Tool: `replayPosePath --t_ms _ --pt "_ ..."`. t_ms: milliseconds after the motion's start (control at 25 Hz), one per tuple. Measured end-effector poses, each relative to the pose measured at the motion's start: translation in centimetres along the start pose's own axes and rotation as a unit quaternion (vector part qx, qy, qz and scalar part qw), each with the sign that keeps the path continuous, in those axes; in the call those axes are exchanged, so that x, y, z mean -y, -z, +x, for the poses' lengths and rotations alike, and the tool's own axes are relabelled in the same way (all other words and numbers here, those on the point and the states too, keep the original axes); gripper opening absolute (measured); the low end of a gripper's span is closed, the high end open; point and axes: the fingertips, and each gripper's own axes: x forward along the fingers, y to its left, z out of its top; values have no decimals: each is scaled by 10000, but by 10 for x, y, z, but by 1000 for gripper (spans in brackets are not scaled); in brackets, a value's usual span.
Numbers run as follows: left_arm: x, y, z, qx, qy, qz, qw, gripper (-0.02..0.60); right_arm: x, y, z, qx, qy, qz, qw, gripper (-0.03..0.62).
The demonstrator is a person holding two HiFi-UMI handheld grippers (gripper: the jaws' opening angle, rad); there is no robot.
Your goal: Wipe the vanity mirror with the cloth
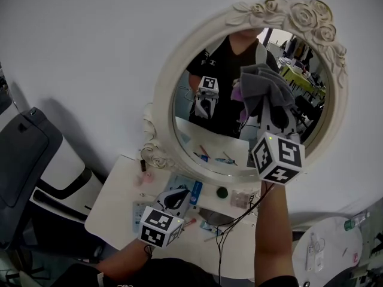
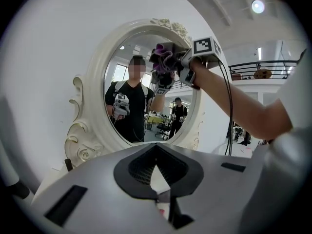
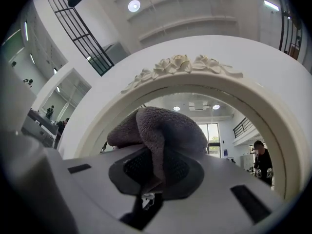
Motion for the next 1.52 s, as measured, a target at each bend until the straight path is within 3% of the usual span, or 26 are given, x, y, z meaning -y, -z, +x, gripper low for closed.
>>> replayPosePath --t_ms 280,480,600,800,920,1040,1160,1360,1520 --pt "-6 -2 -3 30 -22 34 10000 0 -34 98 -26 -765 -112 112 9969 41" --pt "-10 -4 -9 54 -27 78 10000 0 -60 187 -53 -1632 -230 7 9863 43" --pt "-15 -4 -14 72 -54 92 9999 0 -77 243 -71 -2269 -348 -346 9727 43" --pt "-20 -8 -22 128 -107 143 9998 0 -92 336 -107 -3279 -504 -781 9401 43" --pt "-24 -8 -28 150 -157 136 9997 0 -88 363 -122 -3620 -482 -670 9285 41" --pt "-29 -9 -34 196 -218 84 9995 0 -96 347 -120 -3567 -795 -358 9301 43" --pt "-30 -8 -37 221 -225 27 9995 0 -114 289 -111 -2983 -1236 -37 9464 43" --pt "-21 -7 -33 248 -78 6 9997 0 -105 128 -72 -1458 -1196 541 9806 43" --pt "-14 -4 -32 241 14 -19 9997 0 -82 10 -35 -541 -1131 399 9913 43"
